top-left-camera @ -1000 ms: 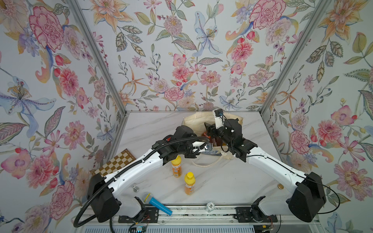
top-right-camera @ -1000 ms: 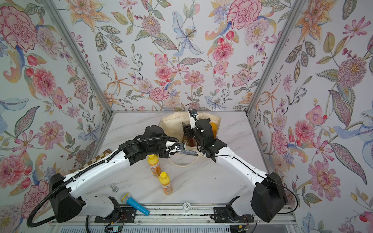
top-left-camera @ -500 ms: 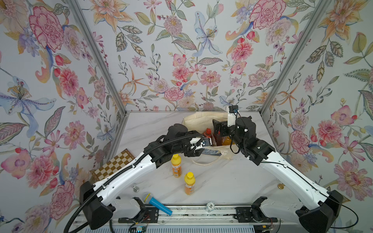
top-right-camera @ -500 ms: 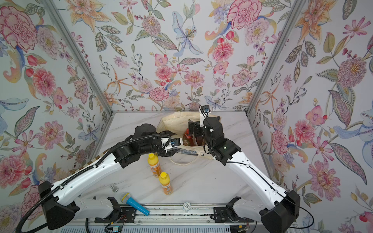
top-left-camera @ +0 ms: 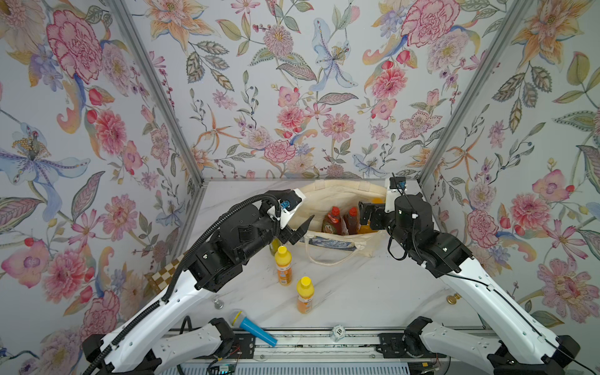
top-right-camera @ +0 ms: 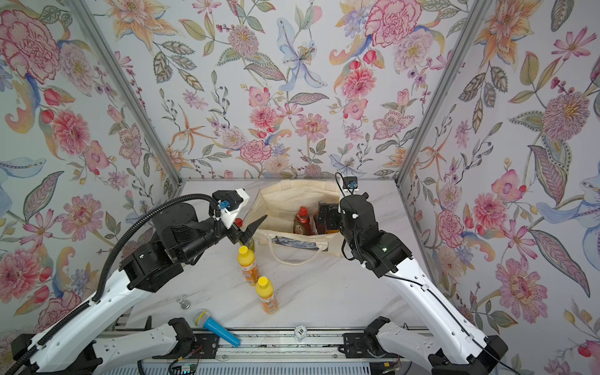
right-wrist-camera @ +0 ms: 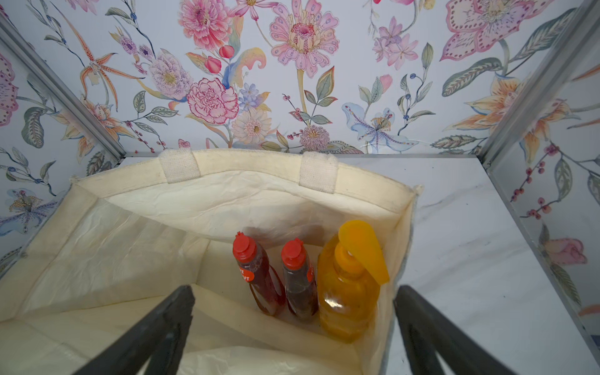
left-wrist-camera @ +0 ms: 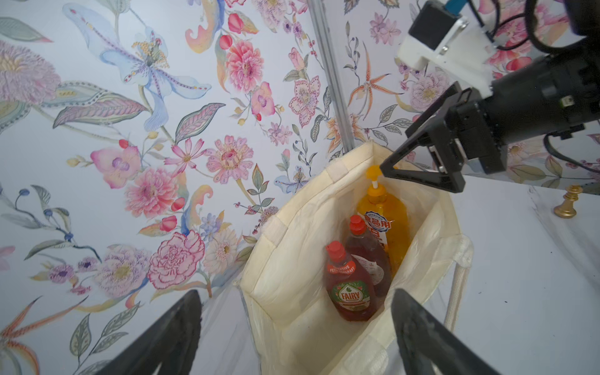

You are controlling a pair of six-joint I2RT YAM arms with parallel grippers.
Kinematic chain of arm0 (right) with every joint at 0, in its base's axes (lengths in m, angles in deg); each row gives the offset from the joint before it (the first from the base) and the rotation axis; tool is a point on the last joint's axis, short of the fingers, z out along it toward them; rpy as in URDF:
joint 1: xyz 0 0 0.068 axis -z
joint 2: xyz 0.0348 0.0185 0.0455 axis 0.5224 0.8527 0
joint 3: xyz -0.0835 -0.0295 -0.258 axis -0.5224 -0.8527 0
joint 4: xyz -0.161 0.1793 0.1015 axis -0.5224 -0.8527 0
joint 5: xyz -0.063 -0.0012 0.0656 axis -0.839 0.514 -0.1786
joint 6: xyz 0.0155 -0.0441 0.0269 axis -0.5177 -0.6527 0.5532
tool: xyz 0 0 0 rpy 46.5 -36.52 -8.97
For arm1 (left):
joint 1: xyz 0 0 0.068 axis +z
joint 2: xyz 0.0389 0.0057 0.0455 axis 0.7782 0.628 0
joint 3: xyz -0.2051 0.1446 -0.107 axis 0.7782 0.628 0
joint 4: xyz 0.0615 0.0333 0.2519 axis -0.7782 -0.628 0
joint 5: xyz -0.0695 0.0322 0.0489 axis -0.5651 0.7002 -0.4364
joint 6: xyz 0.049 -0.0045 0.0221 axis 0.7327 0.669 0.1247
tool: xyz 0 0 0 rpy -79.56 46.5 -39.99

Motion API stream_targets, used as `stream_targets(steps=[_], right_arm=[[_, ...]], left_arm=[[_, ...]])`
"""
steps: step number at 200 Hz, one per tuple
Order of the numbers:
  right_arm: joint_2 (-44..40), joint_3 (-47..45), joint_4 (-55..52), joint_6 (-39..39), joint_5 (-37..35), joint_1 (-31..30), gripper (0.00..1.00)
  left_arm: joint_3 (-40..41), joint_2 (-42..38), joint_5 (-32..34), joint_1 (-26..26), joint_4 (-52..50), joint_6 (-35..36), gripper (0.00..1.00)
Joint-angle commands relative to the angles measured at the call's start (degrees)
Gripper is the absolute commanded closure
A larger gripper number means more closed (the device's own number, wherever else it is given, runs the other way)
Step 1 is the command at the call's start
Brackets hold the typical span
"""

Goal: Pack dish soap into the shopping bag
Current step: Adjust the shopping bag at the center of the board, then pick up the bottle of dish soap at the center of the board.

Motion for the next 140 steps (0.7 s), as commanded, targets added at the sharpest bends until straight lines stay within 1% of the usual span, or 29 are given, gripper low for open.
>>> stream_targets(steps=[1,26,42,56,74,96,122,140], right_arm=[[-2.5,-0.5,-4.6,3.5,-1.7,0.0,0.01],[-3.9,-1.7,-6.4,5.0,-1.9,0.2,0.01],[-4.6,-1.9,-7.4,5.9,-2.1,0.3,0.01],[-4.9,-1.7,-8.3,6.5,-1.9,0.5,0.01],[-4.9,-1.2,-9.7,7.2,-1.7,0.9,0.01],[-4.2,-0.4,-11.6,7.7,-1.5,1.2,0.01],[-3.8,-0.1,-12.8,7.8,-1.5,1.8,0.01],[-3.7,-0.3,-12.8,7.8,-1.4,2.2,0.01]], left_arm=[[1.6,-2.4,11.7,-0.4,-7.1,-9.1,0.08],[2.6,-4.4,19.9,-0.2,-11.7,-12.7,0.08],[3.3,-5.3,22.2,1.0,-13.6,-15.0,0.09],[4.4,-5.7,22.4,3.1,-14.4,-16.4,0.09],[5.9,-5.2,20.2,7.2,-14.9,-17.8,0.1],[8.8,-3.9,14.3,13.2,-13.0,-18.5,0.11],[11.9,-1.1,9.2,17.9,-9.4,-18.6,0.12],[13.2,1.5,5.7,20.2,-7.4,-18.8,0.12]])
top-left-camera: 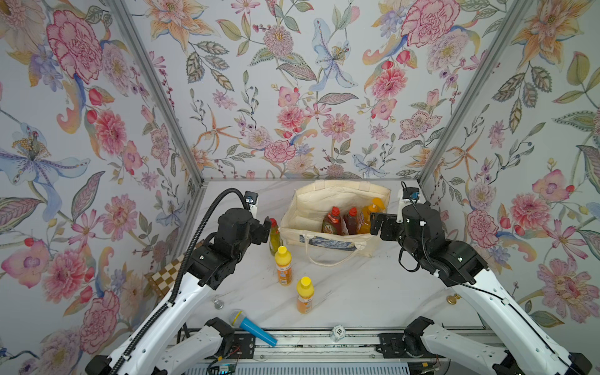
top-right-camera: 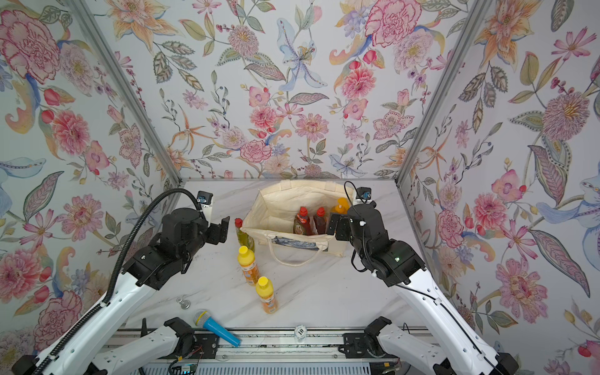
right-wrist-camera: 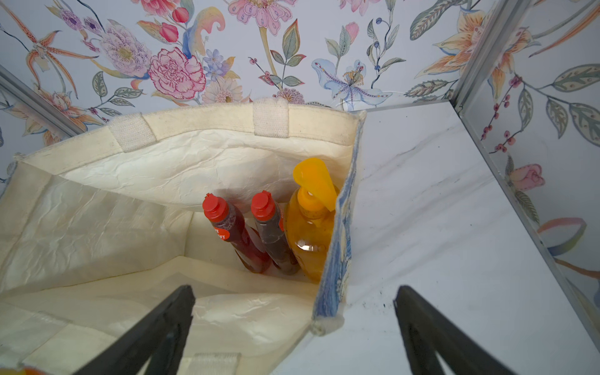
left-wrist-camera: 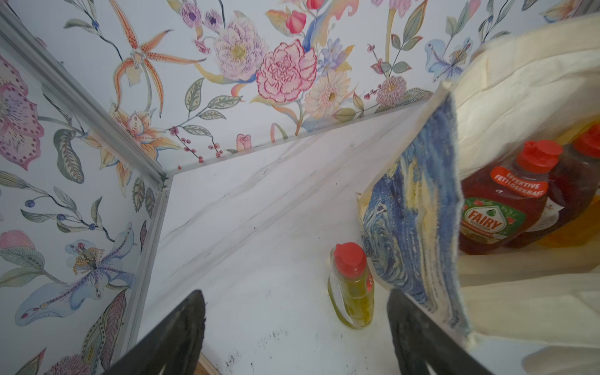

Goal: Pack dish soap into the shopping bag
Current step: Pick up the bottle of dish soap at the center of the board.

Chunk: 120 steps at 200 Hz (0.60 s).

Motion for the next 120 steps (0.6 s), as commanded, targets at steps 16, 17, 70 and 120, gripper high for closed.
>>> stream_targets(steps=[16,17,70,120], right_arm=[[0.3,0.5,-1.8,1.0,-0.3,1.0,0.01],[0.3,0.5,-1.8,1.0,-0.3,1.1,0.01],[1.0,0.4,-1.8,1.5,0.9,1.8,0.01],[1.6,0.3,-1.7,2.2,1.3,1.8,0.01]], left_arm=[[2.6,4.4,-8.9,3.9,5.7,-1.6,0.12],[2.6,4.6,-9.0,3.9,5.9,-1.6,0.12],[2.7,11.7,-13.1,6.0,11.5,-2.1,0.11],[1.7,17.8,-12.9,6.0,11.0,-2.7,0.12]])
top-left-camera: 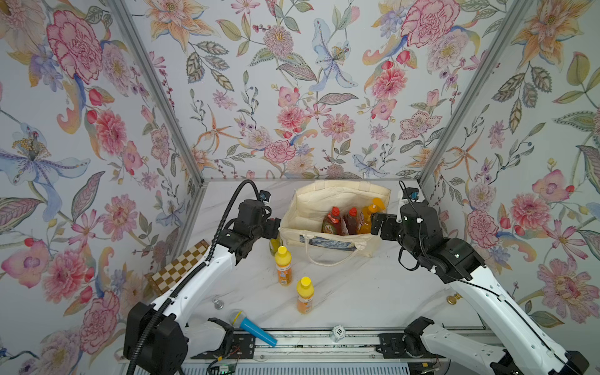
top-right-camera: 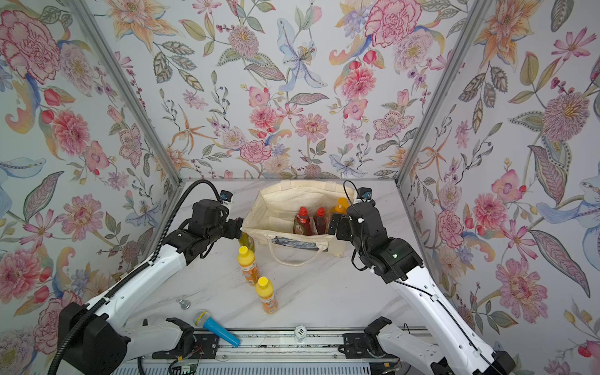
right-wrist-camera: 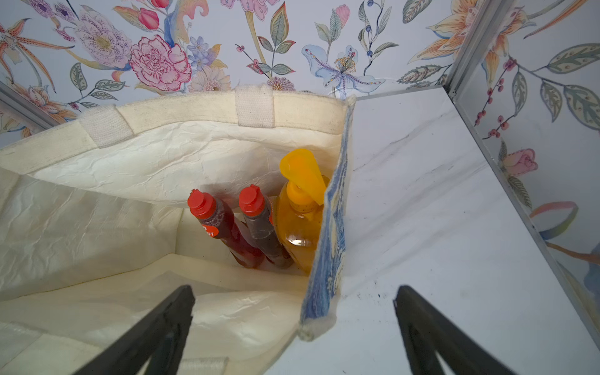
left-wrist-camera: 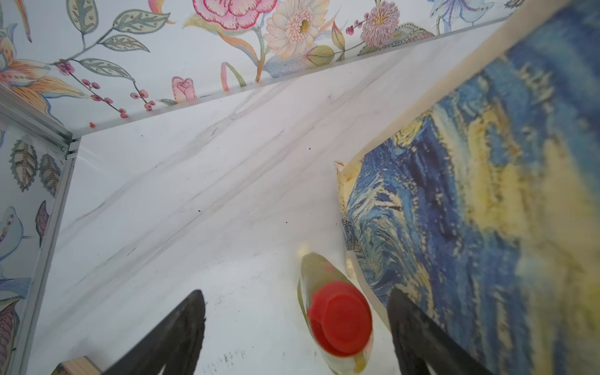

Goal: Pack dish soap into the shopping bag
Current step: Pick up the bottle of dish soap at the center of the board.

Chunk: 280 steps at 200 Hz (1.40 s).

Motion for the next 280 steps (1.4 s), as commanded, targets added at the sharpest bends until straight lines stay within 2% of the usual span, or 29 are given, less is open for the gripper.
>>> stream_targets(steps=[1,47,97,178,207,253,280], right_arm=[[0.5,0.3,-0.9,1.1,0.5,0.3,0.01],[1.9,0.5,-0.9,1.3,1.6,0.3,0.01],[2.5,-0.1,-0.1,1.3,2.3,0.3,0.01],[2.2,-0.9,0.4,1.3,2.5,0.3,0.01],[2.6,-1.0,0.6,1.2,2.7,0.3,0.01],[3.0,-1.0,1.0,1.1,3.2,0.3,0.01],[2.6,-0.8,1.0,0.9,3.3,0.3,0.01]], left_arm=[[-1.1,1.8,-1.2,0.5,0.8,-1.2,0.12],[-0.6,4.1,-1.0,0.5,-0.1,-1.7,0.12],[0.3,6.2,-1.8,0.5,0.4,-1.7,0.17],[-0.3,10.6,-2.7,0.5,2.6,-1.1,0.41],[-0.6,11.7,-2.5,0.5,2.5,-0.8,0.53],[-0.8,9.7,-0.9,0.4,1.3,-0.6,0.69],[-0.8,7.2,0.3,0.5,0.3,-0.3,0.82]])
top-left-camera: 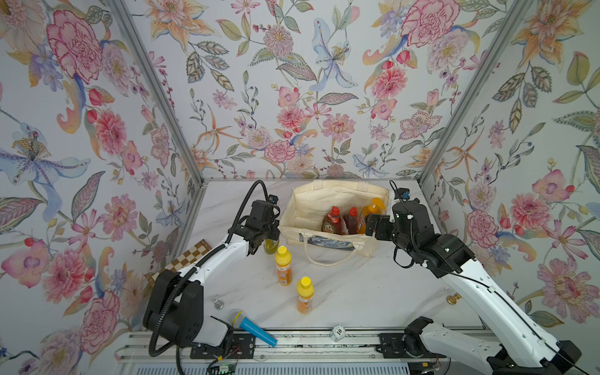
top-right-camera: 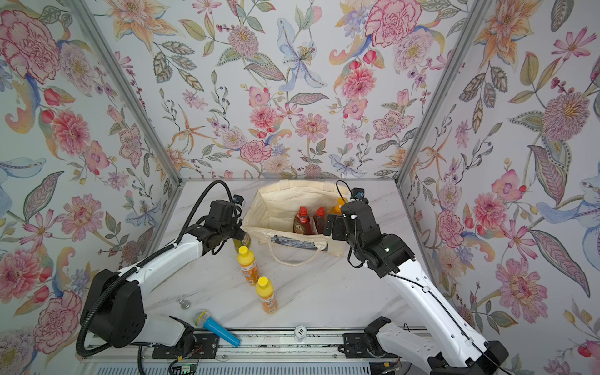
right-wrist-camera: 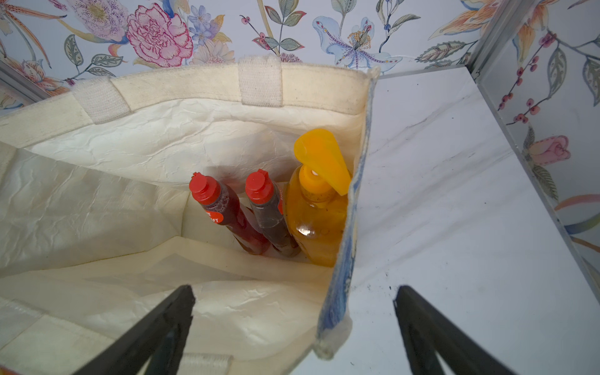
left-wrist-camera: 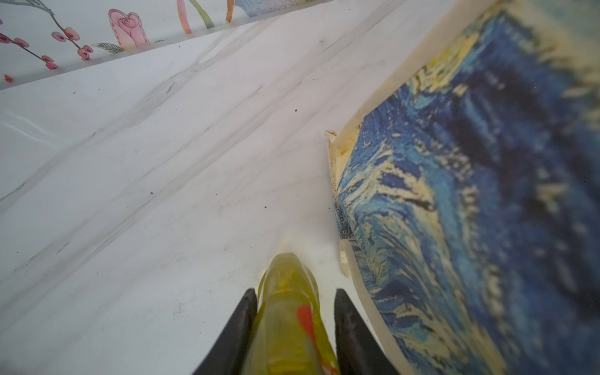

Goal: Pack dish soap into the shopping bag
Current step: Pick up the bottle of dish soap at the center of the board.

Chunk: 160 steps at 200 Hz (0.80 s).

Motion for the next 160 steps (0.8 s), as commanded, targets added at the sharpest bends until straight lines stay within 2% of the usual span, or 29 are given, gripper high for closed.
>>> stream_targets(steps=[1,26,101,160], right_arm=[[-0.1,-0.3,0.8,0.5,0.5,0.3,0.01],[-0.7,-0.2,0.8,0.1,0.3,0.3,0.01],[-1.7,-0.5,-0.2,-0.7,0.1,1.0,0.01],[-1.6,0.8,-2.7,0.0,0.9,3.0,0.01]], left_arm=[[-0.7,-2.9,2.7,0.4,-3.0,1.0,0.83],[-0.8,-5.9,3.4,0.4,-3.9,1.2,1.0],[-6.8,-19.3,2.4,0.4,-10.6,1.9,1.0],[-22.0,-23.6,-1.5,0.4,-21.3,-0.8,1.0]])
